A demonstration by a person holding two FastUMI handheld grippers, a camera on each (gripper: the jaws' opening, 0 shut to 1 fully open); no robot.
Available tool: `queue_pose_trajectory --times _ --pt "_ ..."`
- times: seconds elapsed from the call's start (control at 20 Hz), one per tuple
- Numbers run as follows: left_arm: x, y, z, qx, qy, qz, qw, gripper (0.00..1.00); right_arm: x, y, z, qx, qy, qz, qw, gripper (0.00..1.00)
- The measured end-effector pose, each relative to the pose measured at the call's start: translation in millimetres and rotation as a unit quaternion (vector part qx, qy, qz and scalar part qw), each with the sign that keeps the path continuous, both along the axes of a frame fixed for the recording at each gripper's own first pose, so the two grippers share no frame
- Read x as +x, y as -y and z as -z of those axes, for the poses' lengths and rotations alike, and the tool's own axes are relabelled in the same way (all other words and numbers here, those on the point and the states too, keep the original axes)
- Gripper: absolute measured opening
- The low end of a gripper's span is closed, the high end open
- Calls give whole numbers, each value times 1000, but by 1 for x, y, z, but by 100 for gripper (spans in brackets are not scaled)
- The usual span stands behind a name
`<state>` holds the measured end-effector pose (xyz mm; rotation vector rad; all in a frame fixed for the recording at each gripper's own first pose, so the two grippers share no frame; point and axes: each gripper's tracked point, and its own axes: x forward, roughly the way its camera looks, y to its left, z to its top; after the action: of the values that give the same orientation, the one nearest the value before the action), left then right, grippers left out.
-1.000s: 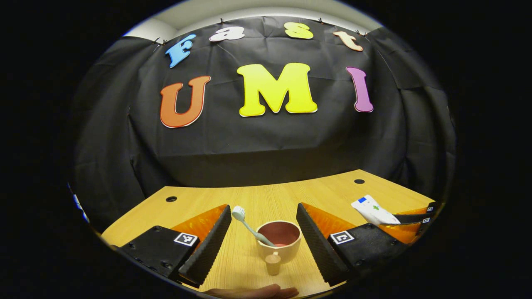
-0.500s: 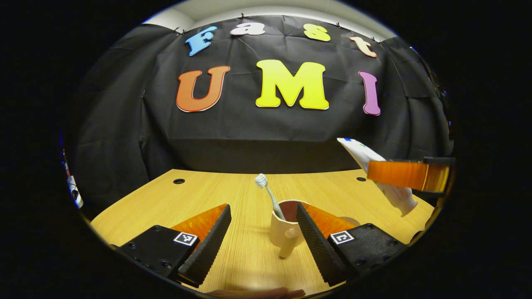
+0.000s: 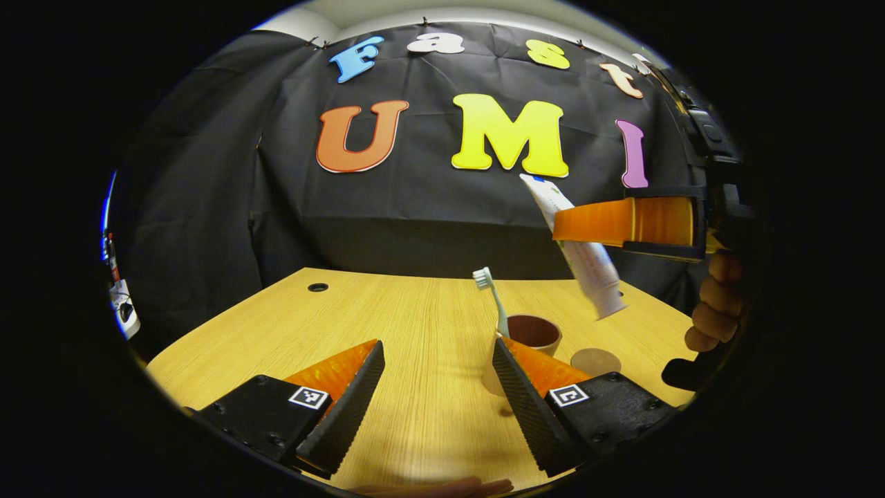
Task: Put the toothbrush and toothpaste on the desktop into the cup, then pick up the cup and place it on the coaster on the desktop.
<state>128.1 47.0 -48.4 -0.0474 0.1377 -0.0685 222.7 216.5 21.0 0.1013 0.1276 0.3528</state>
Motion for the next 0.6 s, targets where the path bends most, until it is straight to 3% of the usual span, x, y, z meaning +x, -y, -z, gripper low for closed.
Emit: queue_pose_trajectory --times 0.6 --pt "7 -8 18 -11 -23 -5 1000 100 24 -2 34 4 -49 5 999 28"
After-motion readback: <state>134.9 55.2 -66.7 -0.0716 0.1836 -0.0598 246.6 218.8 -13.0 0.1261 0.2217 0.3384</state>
